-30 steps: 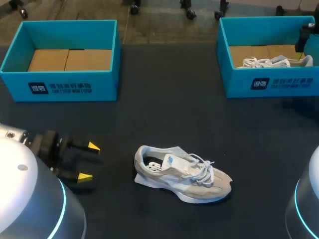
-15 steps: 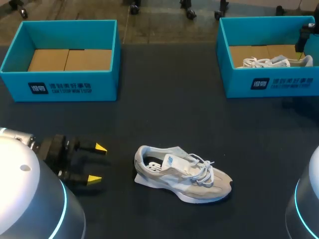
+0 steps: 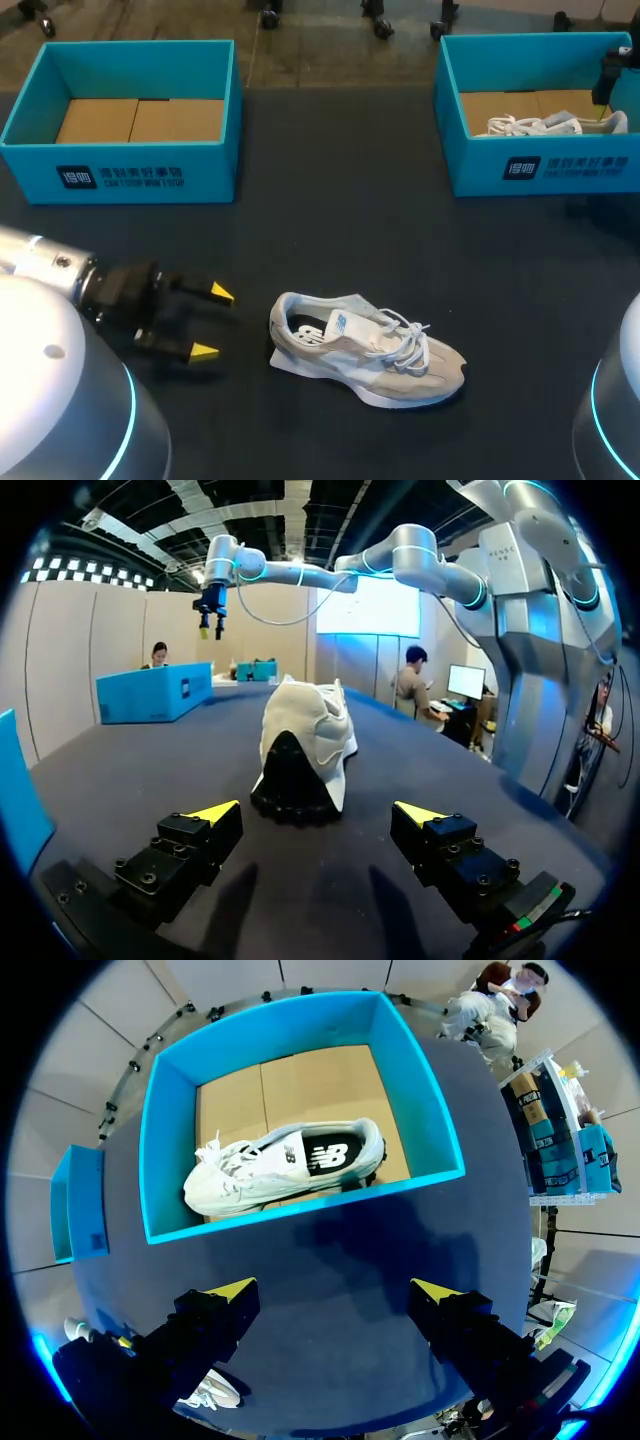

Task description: Take the shoe out of the shoebox, open the shoe tongue, remove and reinsert the insole, then place the shoe into the shoebox

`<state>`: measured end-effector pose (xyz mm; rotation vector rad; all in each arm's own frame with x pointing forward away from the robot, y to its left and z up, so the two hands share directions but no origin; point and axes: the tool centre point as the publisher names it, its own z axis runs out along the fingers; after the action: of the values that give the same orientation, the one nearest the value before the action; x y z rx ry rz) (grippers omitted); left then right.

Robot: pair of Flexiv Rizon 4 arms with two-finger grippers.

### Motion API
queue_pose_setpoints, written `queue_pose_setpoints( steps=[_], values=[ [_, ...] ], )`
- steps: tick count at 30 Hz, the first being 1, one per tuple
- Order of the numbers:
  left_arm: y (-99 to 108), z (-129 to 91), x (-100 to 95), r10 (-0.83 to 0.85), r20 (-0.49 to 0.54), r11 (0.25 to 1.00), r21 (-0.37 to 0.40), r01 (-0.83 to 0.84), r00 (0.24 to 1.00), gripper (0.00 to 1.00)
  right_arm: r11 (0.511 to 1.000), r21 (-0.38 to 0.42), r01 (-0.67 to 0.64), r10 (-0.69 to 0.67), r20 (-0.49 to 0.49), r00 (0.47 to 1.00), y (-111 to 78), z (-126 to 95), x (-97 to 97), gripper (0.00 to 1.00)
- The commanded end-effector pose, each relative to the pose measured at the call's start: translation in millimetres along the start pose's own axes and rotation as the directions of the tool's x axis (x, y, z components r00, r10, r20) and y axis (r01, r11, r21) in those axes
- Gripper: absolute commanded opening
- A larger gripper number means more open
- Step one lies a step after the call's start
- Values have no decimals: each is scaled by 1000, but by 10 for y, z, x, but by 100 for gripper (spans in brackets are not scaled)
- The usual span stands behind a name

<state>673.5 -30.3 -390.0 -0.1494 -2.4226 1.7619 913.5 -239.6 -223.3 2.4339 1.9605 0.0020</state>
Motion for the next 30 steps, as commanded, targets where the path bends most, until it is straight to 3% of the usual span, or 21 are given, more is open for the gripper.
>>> queue_pose_setpoints(
  steps=[1,30],
  values=[
    [20,117,-92,-4,-13,1000,3,4,1000,100,1000,0,1,-1,0,1000,2,2,-2,100],
    [12,712,-286,0,-73,999,38,3,997,100,1000,0,1,-1,0,1000,2,2,-2,100]
  ],
)
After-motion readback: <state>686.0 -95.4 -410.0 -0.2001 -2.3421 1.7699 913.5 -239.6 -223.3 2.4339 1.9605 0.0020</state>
